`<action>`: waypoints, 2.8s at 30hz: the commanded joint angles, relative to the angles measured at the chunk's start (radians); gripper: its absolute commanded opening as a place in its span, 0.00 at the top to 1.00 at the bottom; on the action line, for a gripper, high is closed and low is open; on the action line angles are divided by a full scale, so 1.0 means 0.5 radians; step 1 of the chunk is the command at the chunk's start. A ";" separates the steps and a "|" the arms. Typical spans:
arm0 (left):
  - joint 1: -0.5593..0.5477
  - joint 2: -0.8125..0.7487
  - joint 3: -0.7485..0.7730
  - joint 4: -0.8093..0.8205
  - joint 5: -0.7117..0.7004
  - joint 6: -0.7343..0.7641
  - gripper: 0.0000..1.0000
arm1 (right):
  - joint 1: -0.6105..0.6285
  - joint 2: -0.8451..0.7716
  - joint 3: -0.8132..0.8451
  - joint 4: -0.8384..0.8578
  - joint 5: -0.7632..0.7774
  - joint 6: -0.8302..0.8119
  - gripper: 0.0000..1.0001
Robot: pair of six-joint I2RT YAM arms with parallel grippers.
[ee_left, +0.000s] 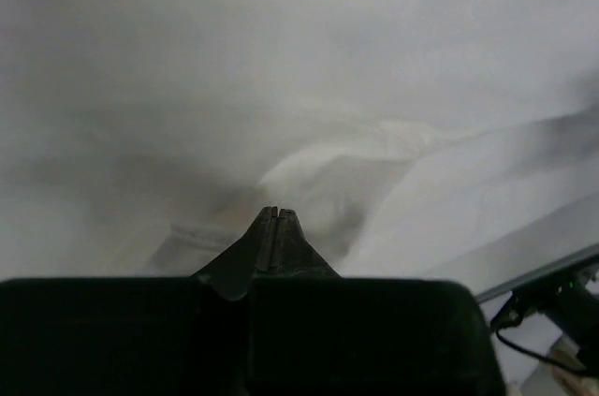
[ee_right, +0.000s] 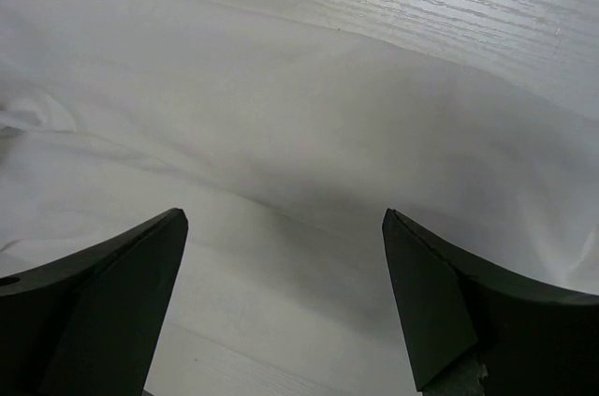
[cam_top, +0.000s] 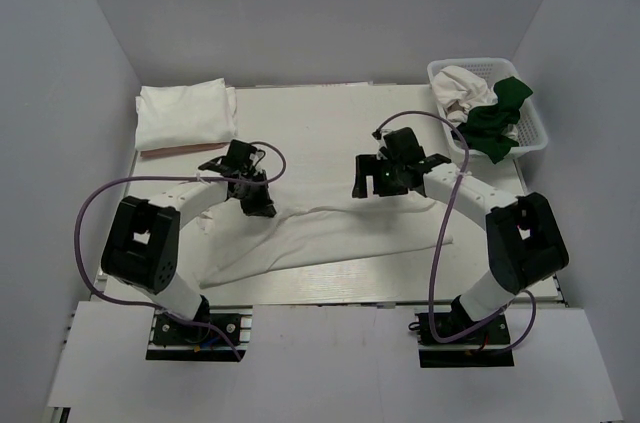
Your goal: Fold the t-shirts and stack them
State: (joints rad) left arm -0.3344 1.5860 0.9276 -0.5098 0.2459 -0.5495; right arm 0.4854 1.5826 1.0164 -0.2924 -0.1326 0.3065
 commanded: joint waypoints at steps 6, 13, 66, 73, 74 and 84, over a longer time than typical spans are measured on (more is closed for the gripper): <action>-0.205 -0.150 -0.128 -0.257 0.557 0.126 1.00 | -0.011 -0.137 -0.048 -0.081 0.185 -0.042 0.10; -0.423 -0.083 -0.008 -0.449 0.751 0.209 0.89 | -0.011 -0.204 -0.076 -0.099 0.256 -0.064 0.10; 0.200 2.046 2.618 0.067 0.152 -0.149 0.00 | 0.278 -0.008 -0.164 -0.164 0.652 0.078 0.10; 0.089 2.500 3.054 1.212 0.411 -0.642 0.00 | 0.247 -0.171 -0.100 -0.234 0.520 -0.015 0.10; 0.089 2.531 3.054 1.347 0.410 -0.698 0.00 | 0.241 -0.174 -0.058 -0.271 0.465 -0.015 0.10; 0.089 2.103 2.898 1.373 0.368 -0.463 0.00 | 0.027 -0.155 -0.100 -0.394 0.501 0.114 0.10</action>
State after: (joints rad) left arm -0.2966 2.8441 2.4153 0.2096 0.4374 -0.8658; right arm 0.5327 1.4990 0.9745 -0.4328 0.1093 0.3199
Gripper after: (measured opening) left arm 0.995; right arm 0.905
